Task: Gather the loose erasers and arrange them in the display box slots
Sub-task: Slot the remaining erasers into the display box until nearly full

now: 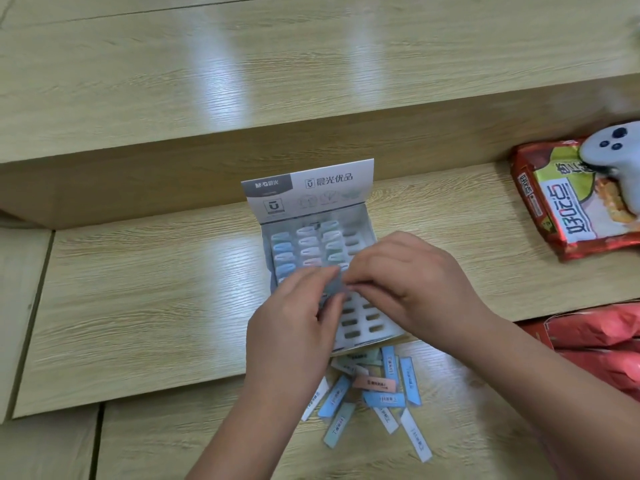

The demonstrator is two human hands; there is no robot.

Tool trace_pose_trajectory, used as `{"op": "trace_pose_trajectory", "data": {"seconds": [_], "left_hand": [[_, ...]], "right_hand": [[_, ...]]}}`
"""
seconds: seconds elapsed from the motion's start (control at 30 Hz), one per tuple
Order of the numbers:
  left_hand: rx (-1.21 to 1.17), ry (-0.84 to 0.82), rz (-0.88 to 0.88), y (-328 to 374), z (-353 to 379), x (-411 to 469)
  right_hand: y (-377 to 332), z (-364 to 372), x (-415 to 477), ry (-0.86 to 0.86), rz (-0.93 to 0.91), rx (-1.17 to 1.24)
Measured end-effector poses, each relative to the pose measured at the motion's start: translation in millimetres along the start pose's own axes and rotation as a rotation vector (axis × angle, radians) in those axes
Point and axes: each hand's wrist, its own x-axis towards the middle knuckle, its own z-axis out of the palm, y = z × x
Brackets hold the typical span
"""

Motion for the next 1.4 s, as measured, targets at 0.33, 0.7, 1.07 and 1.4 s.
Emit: {"op": "trace_pose_trajectory", "data": {"seconds": [0.33, 0.7, 1.07, 1.4], "left_hand": [[-0.037, -0.059, -0.056, -6.4, -6.7, -0.5], [-0.135, 0.239, 0.183, -16.9, -17.9, -50.2], [0.061, -0.286, -0.392, -101.1, 56.8, -186.4], [0.246, -0.286, -0.48, -101.8, 96.9, -171.9]], "right_hand": [[7.8, 0.9, -3.5, -0.025, -0.084, -0.074], [-22.7, -3.8, -50.6, 0.113, 0.113, -0.008], [-54.7, 104.1, -204.2, -0.231, 0.429, -0.061], [-38.9, 155.6, -176.2, -0.509, 0.204, -0.283]]}}
